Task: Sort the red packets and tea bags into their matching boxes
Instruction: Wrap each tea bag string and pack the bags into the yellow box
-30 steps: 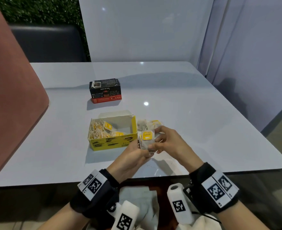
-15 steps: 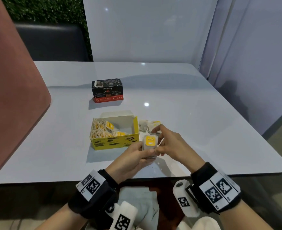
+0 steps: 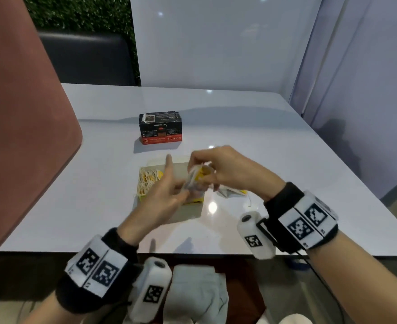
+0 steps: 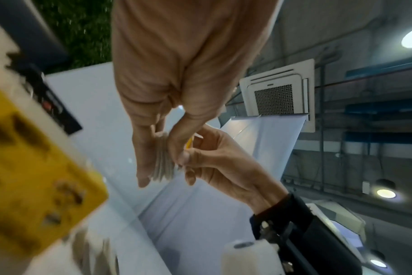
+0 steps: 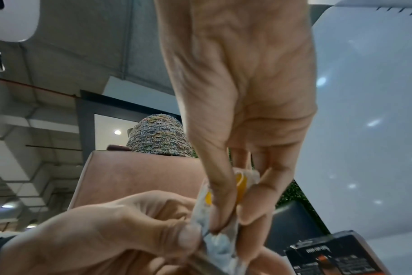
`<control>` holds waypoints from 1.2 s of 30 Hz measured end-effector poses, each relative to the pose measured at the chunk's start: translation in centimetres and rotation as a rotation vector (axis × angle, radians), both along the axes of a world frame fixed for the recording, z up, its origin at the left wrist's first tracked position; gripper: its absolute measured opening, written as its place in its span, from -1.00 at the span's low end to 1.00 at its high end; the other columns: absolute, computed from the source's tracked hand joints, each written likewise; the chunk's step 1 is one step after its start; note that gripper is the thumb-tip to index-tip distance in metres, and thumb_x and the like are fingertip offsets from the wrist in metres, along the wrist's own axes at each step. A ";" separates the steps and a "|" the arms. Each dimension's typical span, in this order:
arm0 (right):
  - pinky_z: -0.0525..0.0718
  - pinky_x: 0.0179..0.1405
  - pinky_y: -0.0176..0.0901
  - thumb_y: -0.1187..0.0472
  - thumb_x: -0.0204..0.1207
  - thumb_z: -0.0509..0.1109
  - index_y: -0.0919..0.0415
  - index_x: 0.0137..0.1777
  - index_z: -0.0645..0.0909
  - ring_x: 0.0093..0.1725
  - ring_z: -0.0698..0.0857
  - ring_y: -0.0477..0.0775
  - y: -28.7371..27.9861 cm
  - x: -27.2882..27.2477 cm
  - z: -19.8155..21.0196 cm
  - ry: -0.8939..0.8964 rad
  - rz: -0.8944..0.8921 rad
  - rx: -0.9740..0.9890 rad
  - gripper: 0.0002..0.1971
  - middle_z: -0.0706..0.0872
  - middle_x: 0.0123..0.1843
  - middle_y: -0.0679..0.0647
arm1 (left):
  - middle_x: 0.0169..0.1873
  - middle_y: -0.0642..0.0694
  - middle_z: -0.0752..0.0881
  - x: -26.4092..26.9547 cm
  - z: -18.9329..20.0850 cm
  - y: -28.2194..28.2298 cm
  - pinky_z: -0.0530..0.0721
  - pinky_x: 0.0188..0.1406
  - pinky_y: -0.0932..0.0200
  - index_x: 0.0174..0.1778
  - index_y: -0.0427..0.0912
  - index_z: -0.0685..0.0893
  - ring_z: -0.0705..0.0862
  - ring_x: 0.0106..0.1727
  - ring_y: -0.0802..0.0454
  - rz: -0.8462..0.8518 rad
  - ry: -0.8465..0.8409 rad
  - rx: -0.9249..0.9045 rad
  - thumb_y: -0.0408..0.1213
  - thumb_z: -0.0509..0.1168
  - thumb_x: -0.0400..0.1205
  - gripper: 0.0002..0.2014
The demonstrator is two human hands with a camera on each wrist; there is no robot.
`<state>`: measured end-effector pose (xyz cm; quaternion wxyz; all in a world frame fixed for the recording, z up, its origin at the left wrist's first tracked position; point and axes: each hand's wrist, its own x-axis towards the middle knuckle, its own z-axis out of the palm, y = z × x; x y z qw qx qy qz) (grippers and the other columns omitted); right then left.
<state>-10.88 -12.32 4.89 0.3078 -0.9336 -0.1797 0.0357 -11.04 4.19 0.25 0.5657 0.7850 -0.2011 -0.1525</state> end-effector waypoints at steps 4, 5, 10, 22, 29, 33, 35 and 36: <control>0.72 -0.23 -0.08 0.35 0.43 0.42 0.10 0.08 0.63 -0.18 0.69 0.08 1.4 4.5 -0.1 -0.273 -0.028 -0.172 -0.75 0.74 -0.04 0.07 | 0.46 -0.06 0.46 4.2 0.5 4.2 0.41 0.40 0.04 0.60 0.02 0.20 0.46 0.44 -0.08 0.293 -0.369 0.330 -0.11 0.32 0.59 -0.33; 0.69 -0.16 -0.09 0.31 0.46 0.42 0.10 0.11 0.64 -0.09 0.71 0.14 1.7 5.4 -0.6 -0.313 -0.022 -0.260 -0.76 0.75 0.01 0.10 | 0.52 -0.15 0.39 5.4 -0.2 5.2 0.36 0.46 -0.03 0.56 0.02 0.29 0.37 0.51 -0.14 0.333 -0.397 0.433 -0.10 0.30 0.60 -0.41; 0.51 -0.21 -0.16 0.22 0.61 0.26 0.16 0.20 0.63 0.05 0.71 0.18 2.5 8.1 -4.0 -0.315 0.156 -0.715 -0.78 0.71 0.09 0.10 | 0.36 -0.15 0.61 6.4 -3.0 6.9 0.43 0.32 0.12 0.40 -0.01 0.54 0.53 0.39 -0.12 0.246 -0.259 0.531 -0.27 0.15 0.70 -0.66; 0.73 -0.03 0.00 0.30 0.58 0.31 0.25 0.19 0.64 0.01 0.73 0.19 3.7 9.6 -6.9 -0.231 0.343 -0.714 -0.78 0.71 0.11 0.16 | 0.34 -0.28 0.60 7.6 -3.7 7.3 0.68 0.16 -0.12 0.46 -0.28 0.48 0.64 0.26 -0.18 0.251 -0.199 0.450 -0.47 0.08 0.65 -0.57; 0.70 -0.14 0.00 0.48 0.51 0.31 0.28 0.29 0.48 -0.10 0.68 0.23 3.9 9.1 -7.4 -0.251 0.224 -0.483 -0.65 0.61 0.09 0.22 | 0.44 -0.16 0.53 8.1 -3.8 7.6 0.72 0.11 -0.07 0.48 -0.28 0.46 0.58 0.36 -0.13 0.247 -0.182 0.433 -0.48 0.10 0.64 -0.55; 0.64 -0.25 -0.11 0.53 0.45 0.31 0.33 0.26 0.44 -0.15 0.66 0.23 3.0 8.3 -6.8 -0.294 0.000 -0.383 -0.62 0.56 0.14 0.24 | 0.47 -0.13 0.49 8.3 -3.8 7.5 0.77 -0.14 0.21 0.48 -0.29 0.45 0.62 0.25 -0.03 0.262 -0.157 0.422 -0.49 0.09 0.63 -0.55; 0.59 -0.21 -0.09 0.49 0.52 0.26 0.36 0.17 0.48 -0.10 0.65 0.26 3.1 8.0 -6.6 -0.238 -0.093 -0.432 -0.76 0.59 0.10 0.28 | 0.47 -0.15 0.48 8.2 -3.7 7.3 0.75 -0.29 0.35 0.48 -0.31 0.45 0.62 0.16 0.02 0.249 -0.140 0.395 -0.51 0.07 0.63 -0.55; 0.61 -0.16 -0.06 0.47 0.55 0.23 0.38 0.12 0.52 -0.06 0.66 0.29 3.3 7.9 -6.5 -0.189 -0.115 -0.458 -0.82 0.62 0.08 0.30 | 0.48 -0.14 0.48 8.2 -3.7 7.2 0.74 -0.31 0.36 0.48 -0.32 0.45 0.60 0.16 0.03 0.242 -0.139 0.387 -0.52 0.07 0.63 -0.55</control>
